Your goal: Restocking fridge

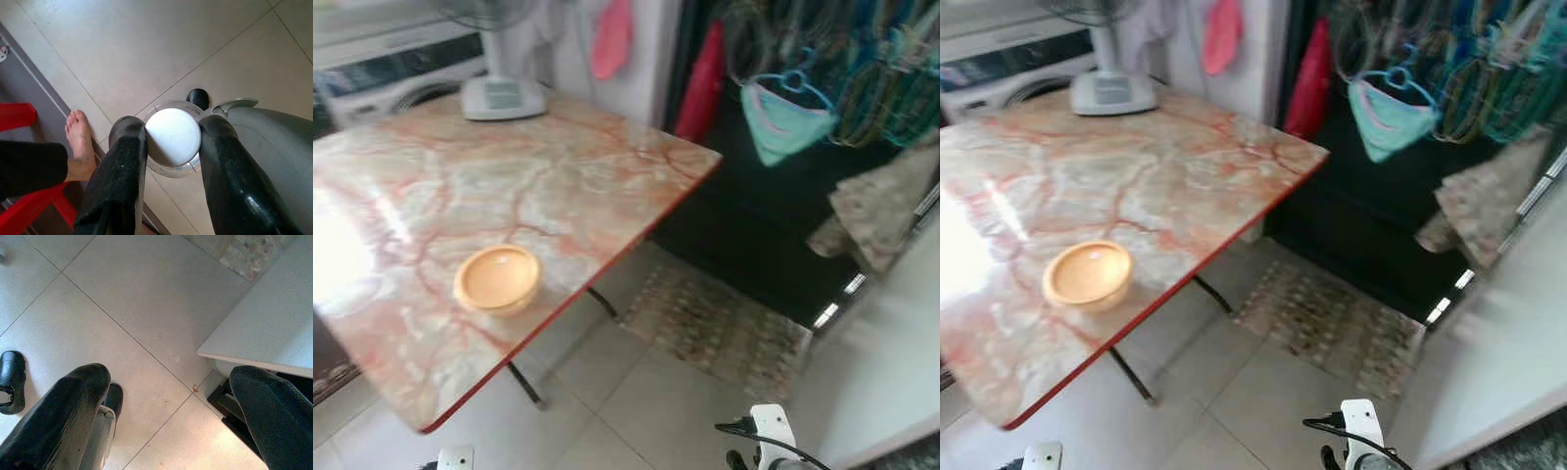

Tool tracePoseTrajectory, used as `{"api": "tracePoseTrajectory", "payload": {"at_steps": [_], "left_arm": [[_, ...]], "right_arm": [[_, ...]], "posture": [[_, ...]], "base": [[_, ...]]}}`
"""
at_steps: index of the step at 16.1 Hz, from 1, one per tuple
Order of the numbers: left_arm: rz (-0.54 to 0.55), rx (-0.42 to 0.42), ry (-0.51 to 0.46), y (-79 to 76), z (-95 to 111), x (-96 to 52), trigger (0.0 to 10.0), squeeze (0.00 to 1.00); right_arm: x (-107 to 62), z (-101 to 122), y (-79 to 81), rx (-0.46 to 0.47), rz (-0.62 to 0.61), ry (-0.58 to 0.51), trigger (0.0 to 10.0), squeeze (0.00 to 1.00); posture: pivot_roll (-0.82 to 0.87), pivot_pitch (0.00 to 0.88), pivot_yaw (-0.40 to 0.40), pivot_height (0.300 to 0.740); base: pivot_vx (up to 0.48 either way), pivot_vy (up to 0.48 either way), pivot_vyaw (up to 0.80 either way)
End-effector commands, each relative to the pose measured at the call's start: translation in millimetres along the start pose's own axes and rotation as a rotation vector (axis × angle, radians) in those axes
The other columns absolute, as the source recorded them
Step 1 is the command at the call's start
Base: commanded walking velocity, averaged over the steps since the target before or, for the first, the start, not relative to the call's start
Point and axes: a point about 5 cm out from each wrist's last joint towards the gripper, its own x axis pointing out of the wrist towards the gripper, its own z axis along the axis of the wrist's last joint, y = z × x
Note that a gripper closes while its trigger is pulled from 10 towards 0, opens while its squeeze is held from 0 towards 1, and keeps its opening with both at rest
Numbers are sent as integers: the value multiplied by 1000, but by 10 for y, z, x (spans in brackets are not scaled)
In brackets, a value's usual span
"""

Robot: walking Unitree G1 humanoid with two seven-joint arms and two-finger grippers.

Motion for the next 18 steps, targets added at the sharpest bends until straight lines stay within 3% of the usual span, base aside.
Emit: {"api": "tracePoseTrajectory", "payload": {"at_steps": [1, 9, 12, 18], "left_arm": [[4, -4, 11, 15, -18, -1, 10000, 0], [-20, 60, 6, 11, 5, 1, 10000, 0], [-17, 46, 8, 12, 0, 1, 10000, 0], [-20, 50, 20, 11, -6, 2, 10000, 0]], "right_arm": [[0, 14, -4, -6, -1, 3, 10000, 0], [-1, 11, -9, -17, -2, 19, 10000, 0], [-1, 10, -8, -18, -1, 21, 10000, 0], [-2, 9, -8, -22, 0, 29, 10000, 0]], "posture": [[108, 0, -53, 740], [110, 0, -54, 740], [111, 0, -54, 740], [112, 0, -55, 740]], "base": [[0, 0, -788], [0, 0, -787], [0, -429, -783], [0, 0, -781]]}}
